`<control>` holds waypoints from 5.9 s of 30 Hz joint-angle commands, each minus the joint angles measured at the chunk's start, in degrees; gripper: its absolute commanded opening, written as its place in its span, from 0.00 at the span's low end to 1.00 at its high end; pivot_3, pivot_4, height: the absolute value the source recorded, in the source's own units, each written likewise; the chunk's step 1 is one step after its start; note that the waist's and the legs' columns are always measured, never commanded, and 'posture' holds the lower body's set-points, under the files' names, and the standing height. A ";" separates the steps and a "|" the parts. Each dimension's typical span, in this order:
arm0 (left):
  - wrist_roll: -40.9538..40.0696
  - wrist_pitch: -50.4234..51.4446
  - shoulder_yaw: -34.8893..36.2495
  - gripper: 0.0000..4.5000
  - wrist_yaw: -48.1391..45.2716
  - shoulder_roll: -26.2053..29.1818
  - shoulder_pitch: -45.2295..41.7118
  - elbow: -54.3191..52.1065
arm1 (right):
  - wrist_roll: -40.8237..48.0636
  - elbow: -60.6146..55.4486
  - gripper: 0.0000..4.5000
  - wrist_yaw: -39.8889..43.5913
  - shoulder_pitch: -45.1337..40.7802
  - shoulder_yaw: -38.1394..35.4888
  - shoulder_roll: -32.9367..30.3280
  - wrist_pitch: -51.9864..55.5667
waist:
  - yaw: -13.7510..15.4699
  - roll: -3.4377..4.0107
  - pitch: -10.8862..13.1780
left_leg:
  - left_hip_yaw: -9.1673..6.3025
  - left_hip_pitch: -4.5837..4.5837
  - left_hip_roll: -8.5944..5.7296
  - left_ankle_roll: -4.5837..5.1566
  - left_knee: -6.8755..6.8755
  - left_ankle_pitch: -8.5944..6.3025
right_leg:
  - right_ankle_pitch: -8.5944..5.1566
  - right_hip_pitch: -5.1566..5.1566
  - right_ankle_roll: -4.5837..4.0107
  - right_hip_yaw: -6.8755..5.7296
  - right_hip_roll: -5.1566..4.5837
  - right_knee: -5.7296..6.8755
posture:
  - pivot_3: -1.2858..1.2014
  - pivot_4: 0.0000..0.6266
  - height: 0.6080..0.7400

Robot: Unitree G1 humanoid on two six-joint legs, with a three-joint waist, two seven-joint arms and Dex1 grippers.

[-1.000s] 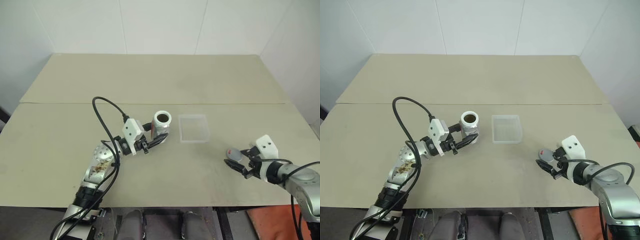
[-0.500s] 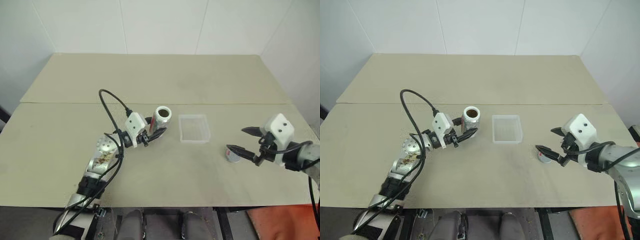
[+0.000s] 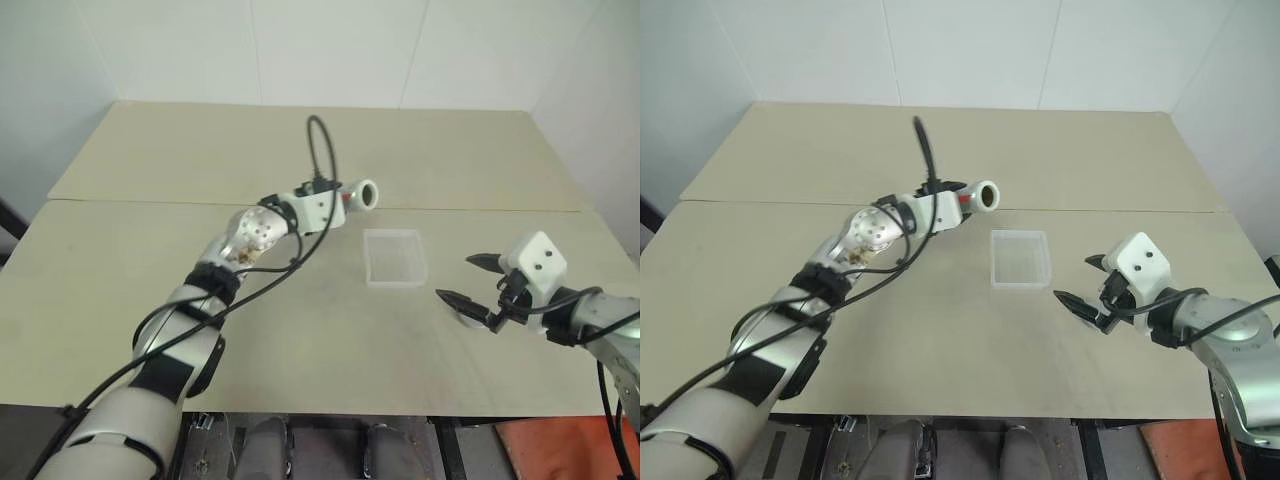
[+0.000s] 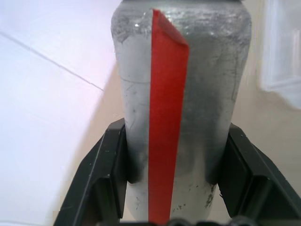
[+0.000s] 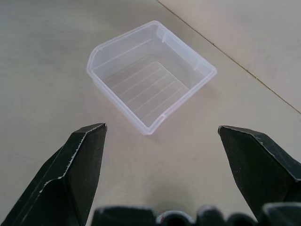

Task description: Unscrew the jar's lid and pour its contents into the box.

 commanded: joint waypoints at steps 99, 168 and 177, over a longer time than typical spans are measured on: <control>-10.47 1.34 15.87 0.50 10.40 -12.41 -7.95 18.66 | -0.63 -9.47 0.99 -7.53 6.71 -4.33 3.86 5.07 | -0.17 -0.09 0.05 | 0.08 -0.50 0.00 -0.15 0.72 0.09 | 0.11 -0.20 0.28 -0.02 -0.06 0.29 | 0.52 0.24 1.00; -64.47 54.03 45.20 0.99 -41.44 28.15 73.81 -82.03 | -0.41 3.98 1.00 15.61 7.21 -9.96 -2.95 -16.58 | -1.42 0.20 -0.15 | -0.23 0.02 0.13 0.31 0.54 -0.21 | 0.06 0.12 0.20 0.21 -0.11 0.08 | 0.52 0.24 1.00; -76.02 61.62 58.90 0.99 -43.97 34.33 78.69 -85.57 | 3.78 12.74 1.00 26.32 6.12 -16.61 -9.21 -19.83 | -1.70 0.28 -0.13 | -0.11 1.07 0.19 0.24 0.11 -0.31 | -0.05 0.97 0.06 0.30 -0.10 -0.07 | 0.52 0.24 1.00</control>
